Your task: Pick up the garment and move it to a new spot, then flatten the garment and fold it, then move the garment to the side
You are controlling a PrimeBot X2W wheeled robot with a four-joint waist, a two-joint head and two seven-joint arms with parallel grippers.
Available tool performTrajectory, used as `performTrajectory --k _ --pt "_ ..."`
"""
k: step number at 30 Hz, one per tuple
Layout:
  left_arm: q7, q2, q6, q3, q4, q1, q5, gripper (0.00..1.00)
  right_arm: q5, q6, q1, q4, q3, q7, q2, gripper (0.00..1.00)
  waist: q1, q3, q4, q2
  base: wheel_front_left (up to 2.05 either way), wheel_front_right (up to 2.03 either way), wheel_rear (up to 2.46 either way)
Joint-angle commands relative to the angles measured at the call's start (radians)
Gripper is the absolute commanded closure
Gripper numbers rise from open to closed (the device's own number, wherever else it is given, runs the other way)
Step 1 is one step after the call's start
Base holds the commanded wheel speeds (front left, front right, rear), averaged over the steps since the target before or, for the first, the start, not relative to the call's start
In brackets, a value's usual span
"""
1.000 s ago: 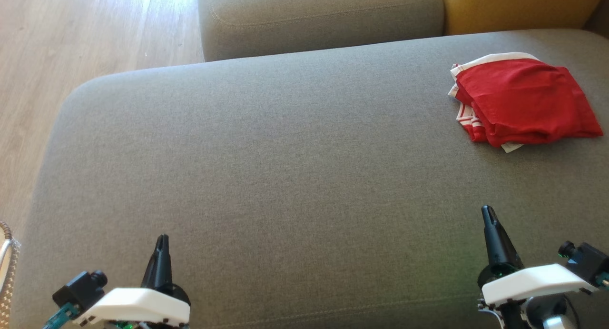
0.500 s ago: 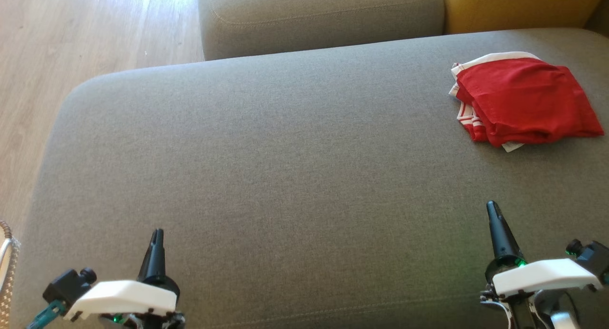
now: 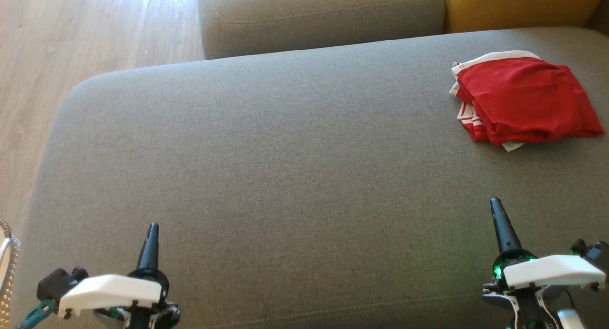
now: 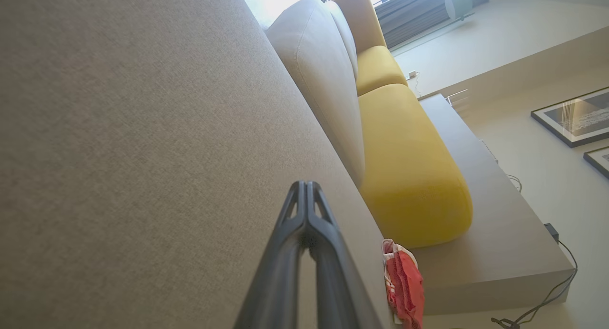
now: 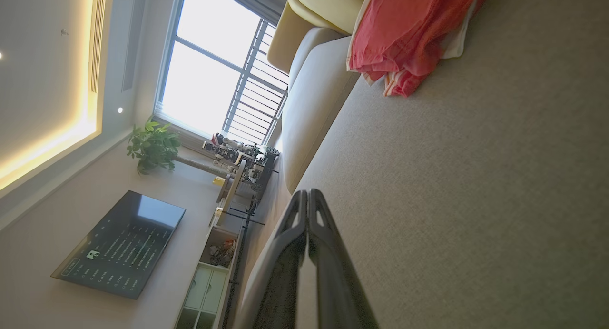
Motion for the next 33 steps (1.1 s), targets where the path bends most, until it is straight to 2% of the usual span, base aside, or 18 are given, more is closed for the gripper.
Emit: performTrajectory --k 1,33 --pt "0.009 0.020 -0.011 0.039 -0.025 -0.071 -0.039 1.00 0.041 0.000 -0.052 -0.026 0.006 0.010 -0.018 1.00 0.0000 0.000 0.000 0.0000 0.00 0.00 0.00" --pt "0.100 0.021 -0.087 0.120 0.041 -0.154 -0.412 1.00 0.402 0.000 -0.099 0.003 -0.024 0.100 -0.019 1.00 0.0000 0.005 0.000 0.0000 0.00 0.00 0.00"
